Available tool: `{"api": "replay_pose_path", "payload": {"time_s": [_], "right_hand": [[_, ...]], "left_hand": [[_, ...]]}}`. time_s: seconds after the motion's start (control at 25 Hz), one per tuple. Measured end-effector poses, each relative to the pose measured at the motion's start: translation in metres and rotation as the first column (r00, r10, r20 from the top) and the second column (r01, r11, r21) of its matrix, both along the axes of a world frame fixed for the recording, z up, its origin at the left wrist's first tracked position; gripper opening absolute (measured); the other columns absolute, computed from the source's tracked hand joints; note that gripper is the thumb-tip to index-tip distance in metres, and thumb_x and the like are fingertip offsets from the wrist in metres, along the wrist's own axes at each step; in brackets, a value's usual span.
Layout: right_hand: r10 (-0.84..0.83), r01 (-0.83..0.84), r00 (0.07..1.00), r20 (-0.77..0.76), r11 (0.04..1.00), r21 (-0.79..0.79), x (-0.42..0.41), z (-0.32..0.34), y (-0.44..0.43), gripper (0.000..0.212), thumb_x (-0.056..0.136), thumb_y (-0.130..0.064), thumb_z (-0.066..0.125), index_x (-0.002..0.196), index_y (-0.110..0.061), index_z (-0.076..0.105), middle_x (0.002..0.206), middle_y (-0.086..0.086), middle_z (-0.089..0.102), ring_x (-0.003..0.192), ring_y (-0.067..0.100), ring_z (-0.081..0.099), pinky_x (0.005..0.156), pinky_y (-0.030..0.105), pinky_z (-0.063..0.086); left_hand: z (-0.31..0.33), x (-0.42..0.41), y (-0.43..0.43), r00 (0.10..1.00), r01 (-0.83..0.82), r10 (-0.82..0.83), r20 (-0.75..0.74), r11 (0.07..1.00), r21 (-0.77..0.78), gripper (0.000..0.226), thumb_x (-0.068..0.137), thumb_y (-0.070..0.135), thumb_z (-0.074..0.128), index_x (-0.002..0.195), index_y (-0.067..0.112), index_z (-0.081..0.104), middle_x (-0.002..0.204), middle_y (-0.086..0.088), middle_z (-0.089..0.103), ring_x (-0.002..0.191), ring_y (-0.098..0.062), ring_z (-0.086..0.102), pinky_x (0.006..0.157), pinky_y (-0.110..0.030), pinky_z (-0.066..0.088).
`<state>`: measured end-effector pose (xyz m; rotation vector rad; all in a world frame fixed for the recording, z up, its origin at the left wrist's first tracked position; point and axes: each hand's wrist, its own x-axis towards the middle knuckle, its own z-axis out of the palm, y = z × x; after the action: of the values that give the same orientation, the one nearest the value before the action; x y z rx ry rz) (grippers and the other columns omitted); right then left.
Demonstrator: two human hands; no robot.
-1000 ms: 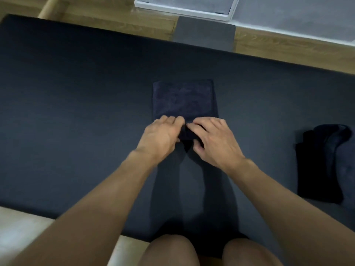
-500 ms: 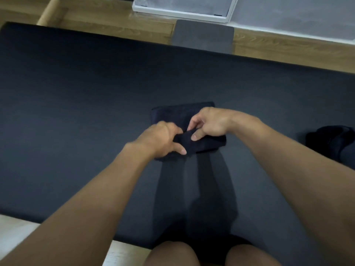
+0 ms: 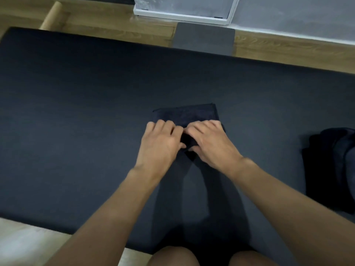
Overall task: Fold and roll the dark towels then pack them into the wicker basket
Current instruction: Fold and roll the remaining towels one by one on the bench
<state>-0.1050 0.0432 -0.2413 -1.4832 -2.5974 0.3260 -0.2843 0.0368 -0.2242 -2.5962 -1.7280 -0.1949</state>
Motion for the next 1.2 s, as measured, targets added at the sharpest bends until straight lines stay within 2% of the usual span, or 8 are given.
{"api": "replay_pose_path", "payload": {"time_s": [0.24, 0.4, 0.52, 0.68, 0.8, 0.88, 1.04, 1.2], "right_hand": [[-0.185, 0.142, 0.979, -0.088, 0.923, -0.359, -0.013, 0.029, 0.046, 0.044, 0.078, -0.029, 0.076, 0.119, -0.029, 0.059, 0.119, -0.006, 0.066, 0.113, 0.021, 0.058, 0.095, 0.037, 0.037], [-0.085, 0.083, 0.996, 0.019, 0.991, 0.105, -0.013, 0.001, 0.001, 0.057, 0.079, -0.020, 0.067, 0.134, -0.012, 0.055, 0.134, 0.007, 0.058, 0.123, 0.026, 0.054, 0.108, 0.044, 0.032], [-0.097, 0.087, 0.994, 0.055, 0.982, 0.168, -0.012, -0.004, 0.012, 0.061, 0.074, -0.021, 0.077, 0.131, -0.013, 0.057, 0.126, 0.007, 0.061, 0.115, 0.028, 0.057, 0.101, 0.045, 0.036], [-0.119, 0.099, 0.992, -0.043, 0.941, -0.323, -0.014, 0.023, 0.073, 0.047, 0.083, -0.032, 0.074, 0.128, -0.030, 0.061, 0.118, 0.001, 0.065, 0.112, 0.026, 0.058, 0.096, 0.038, 0.041], [-0.132, 0.077, 0.990, -0.049, 0.802, -0.592, -0.011, 0.040, 0.109, 0.049, 0.076, -0.029, 0.081, 0.123, -0.031, 0.066, 0.115, -0.001, 0.068, 0.111, 0.022, 0.060, 0.097, 0.037, 0.048], [-0.143, 0.119, 0.990, -0.008, 0.853, -0.509, -0.019, 0.038, 0.107, 0.054, 0.082, -0.028, 0.075, 0.132, -0.033, 0.057, 0.130, 0.001, 0.060, 0.122, 0.026, 0.054, 0.102, 0.041, 0.042], [-0.134, 0.120, 0.986, 0.103, 0.983, 0.136, -0.028, 0.004, 0.033, 0.063, 0.082, -0.017, 0.063, 0.143, -0.019, 0.046, 0.145, 0.008, 0.048, 0.137, 0.030, 0.042, 0.113, 0.052, 0.027], [-0.177, 0.162, 0.965, 0.195, 0.982, 0.093, -0.033, 0.004, 0.062, 0.063, 0.088, -0.016, 0.062, 0.145, -0.022, 0.037, 0.141, 0.007, 0.049, 0.131, 0.031, 0.044, 0.112, 0.053, 0.024]], "left_hand": [[-0.010, -0.008, 0.002, 0.999, 0.036, -0.037, -0.034, 0.998, -0.052, 0.066, 0.065, 0.019, 0.088, 0.123, 0.000, 0.063, 0.110, -0.016, 0.069, 0.100, -0.035, 0.065, 0.090, -0.041, 0.051], [0.012, -0.015, 0.053, 0.958, -0.007, 0.160, 0.237, 0.841, -0.540, 0.049, 0.083, 0.022, 0.077, 0.129, 0.019, 0.061, 0.119, -0.004, 0.066, 0.113, -0.022, 0.056, 0.098, -0.030, 0.038], [0.022, -0.014, 0.078, 0.938, -0.036, 0.269, 0.218, 0.701, -0.712, 0.052, 0.077, 0.024, 0.083, 0.126, 0.022, 0.066, 0.116, -0.002, 0.067, 0.110, -0.017, 0.059, 0.091, -0.023, 0.043], [0.013, -0.018, 0.067, 0.992, -0.031, 0.058, 0.113, 0.974, -0.224, 0.058, 0.074, 0.041, 0.080, 0.123, 0.013, 0.065, 0.113, -0.010, 0.066, 0.107, -0.033, 0.059, 0.094, -0.044, 0.045], [-0.002, -0.021, 0.030, 0.999, 0.012, -0.009, 0.053, 0.998, -0.057, 0.064, 0.069, 0.030, 0.083, 0.123, 0.001, 0.062, 0.113, -0.017, 0.067, 0.106, -0.038, 0.062, 0.091, -0.047, 0.048], [-0.004, -0.021, 0.051, 0.982, -0.064, 0.100, 0.160, 0.974, -0.215, 0.054, 0.076, 0.021, 0.081, 0.124, 0.005, 0.063, 0.115, -0.016, 0.067, 0.110, -0.037, 0.059, 0.094, -0.043, 0.045], [0.021, -0.025, 0.104, 0.933, -0.090, 0.282, 0.223, 0.783, -0.616, 0.045, 0.085, 0.025, 0.075, 0.128, 0.021, 0.064, 0.119, -0.005, 0.067, 0.113, -0.023, 0.059, 0.093, -0.027, 0.043], [0.015, -0.021, 0.107, 0.853, -0.197, 0.456, 0.254, 0.732, -0.652, 0.048, 0.085, 0.037, 0.074, 0.130, 0.026, 0.059, 0.127, -0.002, 0.061, 0.118, -0.022, 0.056, 0.095, -0.030, 0.045]]}}
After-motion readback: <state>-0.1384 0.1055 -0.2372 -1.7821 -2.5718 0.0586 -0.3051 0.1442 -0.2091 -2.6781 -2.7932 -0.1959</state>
